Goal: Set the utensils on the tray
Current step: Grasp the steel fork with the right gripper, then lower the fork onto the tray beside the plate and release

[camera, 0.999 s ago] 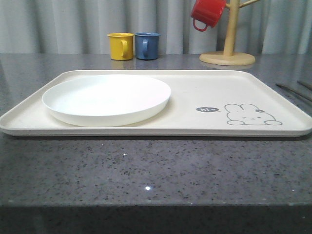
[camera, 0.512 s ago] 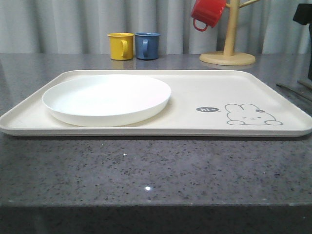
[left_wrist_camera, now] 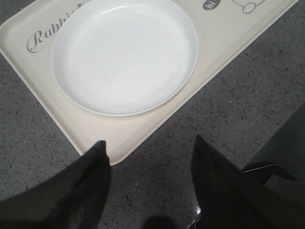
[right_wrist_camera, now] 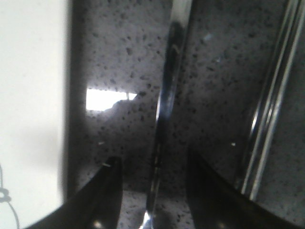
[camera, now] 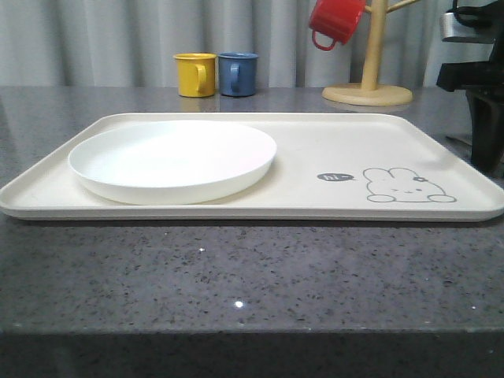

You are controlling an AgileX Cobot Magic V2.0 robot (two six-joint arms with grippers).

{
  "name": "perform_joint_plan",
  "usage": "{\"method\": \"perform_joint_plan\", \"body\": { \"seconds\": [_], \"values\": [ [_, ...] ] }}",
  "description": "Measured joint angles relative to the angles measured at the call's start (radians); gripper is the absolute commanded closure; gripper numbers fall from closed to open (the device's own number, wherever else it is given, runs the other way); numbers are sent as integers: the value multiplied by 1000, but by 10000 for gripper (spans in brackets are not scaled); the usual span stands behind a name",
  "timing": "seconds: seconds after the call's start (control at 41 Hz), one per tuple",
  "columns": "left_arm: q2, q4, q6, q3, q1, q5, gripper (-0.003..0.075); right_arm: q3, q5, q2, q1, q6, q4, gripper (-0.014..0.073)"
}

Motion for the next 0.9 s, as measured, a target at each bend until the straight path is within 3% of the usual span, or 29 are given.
{"method": "perform_joint_plan", "body": {
  "seconds": [0.122,0.219,0.585,0.902],
  "values": [
    [0,0,0,0,0,0,353,-3,2,4,0,0,-15,504],
    [0,0,0,0,0,0,353,-5,2,4,0,0,-21,560],
    [0,0,0,0,0,0,353,-65,83,-31,17,0,3,562],
    [0,-2,0,0,0,0,353,-241,145,-31,264,54,23,555]
  ]
}}
